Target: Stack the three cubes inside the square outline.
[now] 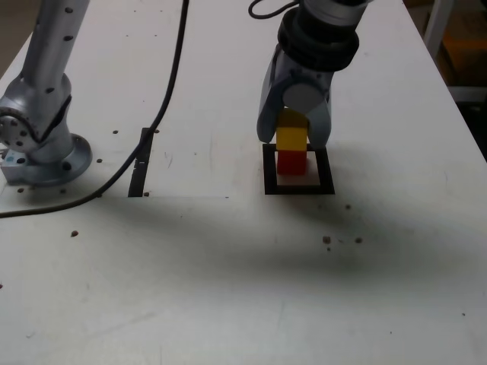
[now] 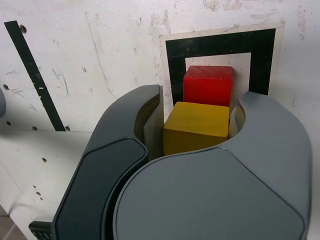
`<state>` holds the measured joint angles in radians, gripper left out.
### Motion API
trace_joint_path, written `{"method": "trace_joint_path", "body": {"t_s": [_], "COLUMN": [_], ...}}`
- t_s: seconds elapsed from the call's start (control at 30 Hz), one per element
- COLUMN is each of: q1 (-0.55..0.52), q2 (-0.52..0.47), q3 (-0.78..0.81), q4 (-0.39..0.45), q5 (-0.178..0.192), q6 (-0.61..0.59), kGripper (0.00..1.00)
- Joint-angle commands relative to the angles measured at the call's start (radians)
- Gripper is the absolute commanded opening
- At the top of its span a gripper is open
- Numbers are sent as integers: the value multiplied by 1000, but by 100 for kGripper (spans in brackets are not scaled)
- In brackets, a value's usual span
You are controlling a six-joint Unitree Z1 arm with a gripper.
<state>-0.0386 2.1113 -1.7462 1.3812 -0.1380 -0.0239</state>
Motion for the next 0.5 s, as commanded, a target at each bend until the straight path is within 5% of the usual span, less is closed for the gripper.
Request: {"method": "trace_joint_path", "body": {"t_s": [0.0, 0.47], "q1": [1, 36], "q2": [4, 28], "q3": [-7, 19], "q4": [4, 5], "q5": [3, -6], "q6": [2, 54], "kGripper": [25, 25]}}
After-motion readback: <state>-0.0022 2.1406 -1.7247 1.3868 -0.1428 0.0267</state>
